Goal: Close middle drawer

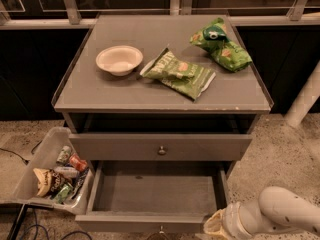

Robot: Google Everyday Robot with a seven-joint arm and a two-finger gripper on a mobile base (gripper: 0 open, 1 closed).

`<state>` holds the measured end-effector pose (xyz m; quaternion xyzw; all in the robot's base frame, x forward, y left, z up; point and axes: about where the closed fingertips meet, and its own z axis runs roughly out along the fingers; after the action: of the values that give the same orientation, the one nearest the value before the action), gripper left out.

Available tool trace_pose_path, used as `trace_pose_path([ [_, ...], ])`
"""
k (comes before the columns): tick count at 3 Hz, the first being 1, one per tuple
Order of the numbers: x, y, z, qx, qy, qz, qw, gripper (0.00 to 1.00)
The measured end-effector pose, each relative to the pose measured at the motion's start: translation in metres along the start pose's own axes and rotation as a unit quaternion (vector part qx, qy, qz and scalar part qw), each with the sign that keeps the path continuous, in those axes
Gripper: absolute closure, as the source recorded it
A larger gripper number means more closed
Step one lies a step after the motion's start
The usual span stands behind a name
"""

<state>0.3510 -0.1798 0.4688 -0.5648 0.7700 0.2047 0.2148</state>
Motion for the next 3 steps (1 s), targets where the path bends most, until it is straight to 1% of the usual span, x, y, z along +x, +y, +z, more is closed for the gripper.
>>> trace_pose_path([
  [1,0.022,0.005,0.029,-0.017,0.008,0.014,0.9997,1.00],
  [2,0.037,0.009,0.049,-0.030,0.014,0.026,0.9991,1.00],
  [3,0.037,0.009,0.050,-0.030,0.014,0.027,0.9991,0.81],
])
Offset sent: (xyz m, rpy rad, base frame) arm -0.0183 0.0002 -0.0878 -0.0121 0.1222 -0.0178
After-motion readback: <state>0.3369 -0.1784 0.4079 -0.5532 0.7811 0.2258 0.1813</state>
